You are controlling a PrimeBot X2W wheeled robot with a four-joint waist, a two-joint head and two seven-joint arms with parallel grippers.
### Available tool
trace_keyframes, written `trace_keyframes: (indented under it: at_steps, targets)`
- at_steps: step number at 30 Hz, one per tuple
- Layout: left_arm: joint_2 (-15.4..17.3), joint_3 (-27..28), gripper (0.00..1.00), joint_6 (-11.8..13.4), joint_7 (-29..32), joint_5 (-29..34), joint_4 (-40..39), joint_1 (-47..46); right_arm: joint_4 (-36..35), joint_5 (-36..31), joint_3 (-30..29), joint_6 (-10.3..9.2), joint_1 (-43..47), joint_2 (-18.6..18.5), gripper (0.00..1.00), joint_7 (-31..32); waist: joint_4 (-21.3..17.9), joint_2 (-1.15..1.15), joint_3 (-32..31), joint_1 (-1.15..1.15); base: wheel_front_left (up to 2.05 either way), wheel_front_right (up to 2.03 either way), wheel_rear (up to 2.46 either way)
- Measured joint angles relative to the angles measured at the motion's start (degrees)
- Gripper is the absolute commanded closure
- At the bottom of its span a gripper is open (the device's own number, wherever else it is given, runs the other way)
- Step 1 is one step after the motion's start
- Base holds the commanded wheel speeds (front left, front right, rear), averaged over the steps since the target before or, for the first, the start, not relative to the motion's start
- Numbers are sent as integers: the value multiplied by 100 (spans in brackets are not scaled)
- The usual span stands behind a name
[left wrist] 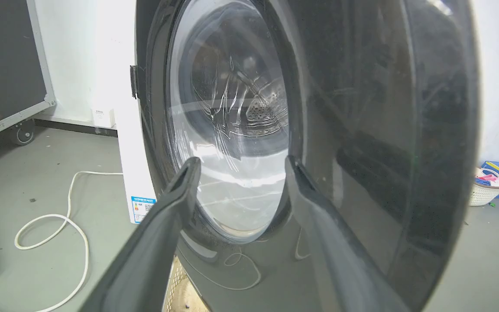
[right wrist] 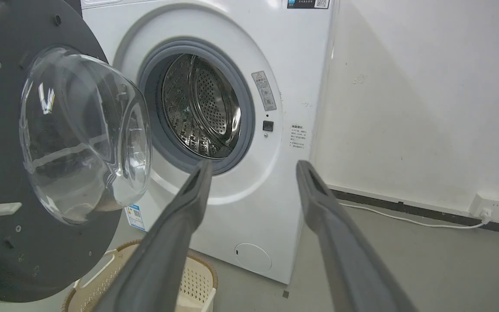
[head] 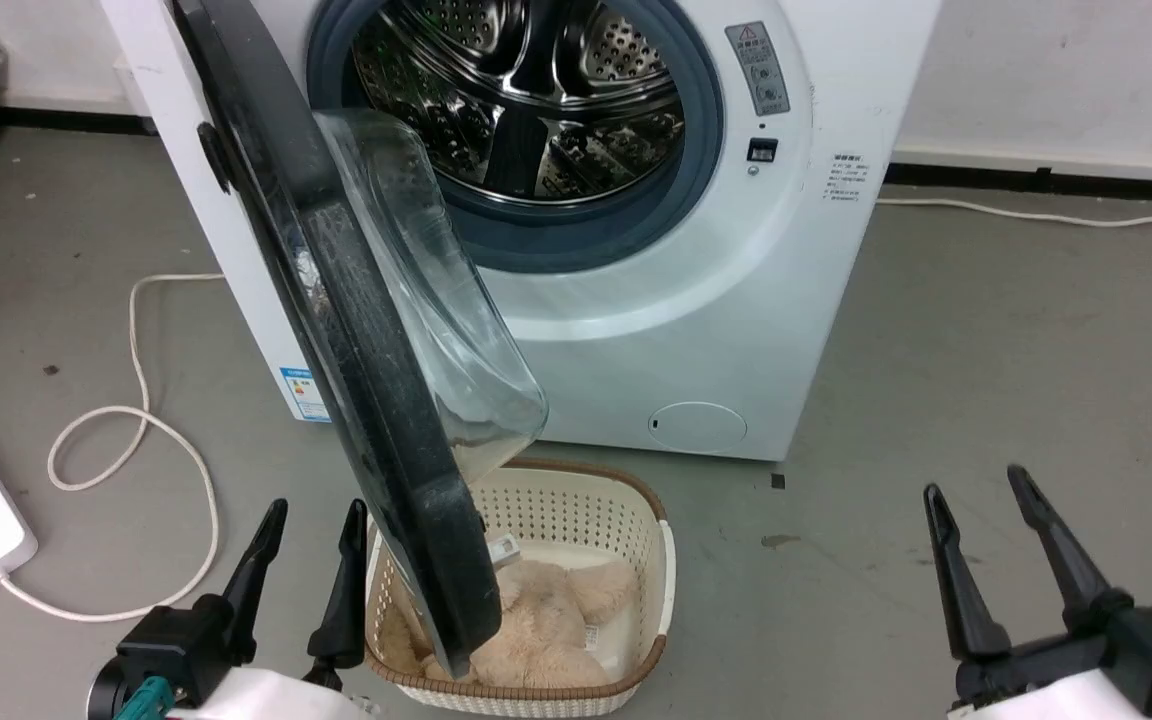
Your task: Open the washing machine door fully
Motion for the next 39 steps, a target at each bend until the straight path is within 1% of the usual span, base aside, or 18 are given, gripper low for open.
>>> trace_keyframes:
  at_steps: [3,9,10,11,14,17,21,23,25,26,27,29,32,36,39]
  targets:
    - [0,-14,0,22,4,-25,-37,61,53,-48,-26,7,171,116,0,-53,22,0,-75,0,0,0,0]
    - [7,-59,0,52,11,-35,-60,123,108,-64,-40,7,224,152,0,-67,57,0,-146,1,0,0,0]
    - [7,-59,60,52,11,-35,-60,123,108,-64,-40,7,224,152,0,-67,57,0,-146,1,0,0,0]
    - [16,-76,100,55,19,-34,-63,140,125,-64,-35,7,230,158,0,-71,63,0,-159,0,0,0,0]
    - [27,-96,100,55,32,-33,-68,143,137,-63,-29,7,231,162,0,-71,63,0,-170,1,0,0,0]
    - [35,-24,100,159,-21,-12,-163,155,144,-57,-15,7,231,166,0,-73,65,0,-164,1,0,0,0]
    - [67,69,100,199,-93,-5,-238,154,172,-24,16,7,231,169,0,-86,73,0,-155,1,0,0,0]
    - [76,233,100,220,-160,-41,-446,94,189,-16,23,7,230,174,0,-89,90,0,-148,1,0,0,0]
    - [49,420,100,298,-211,-104,-730,-50,197,8,21,7,230,175,0,-90,106,0,-156,1,0,0,0]
    - [49,420,100,298,-211,-104,-730,-50,197,8,21,7,230,175,0,-90,106,0,-156,1,0,0,0]
    - [12,680,100,466,-249,-142,-1091,-259,211,24,25,7,231,176,0,-90,124,0,-165,1,0,0,0]
    - [60,855,100,561,-258,-112,-1463,-480,218,24,29,7,231,177,0,-90,135,0,-161,1,0,0,0]
    - [123,989,100,628,-247,-91,-2091,-857,226,25,32,7,230,177,0,-91,146,0,-154,1,0,0,0]
    - [240,859,100,630,86,-73,-2852,-1339,226,26,30,7,227,178,0,-103,148,0,-125,1,0,0,0]
    - [250,488,100,623,453,20,-3178,-1529,233,30,33,7,221,178,0,-113,136,0,-97,1,0,0,0]
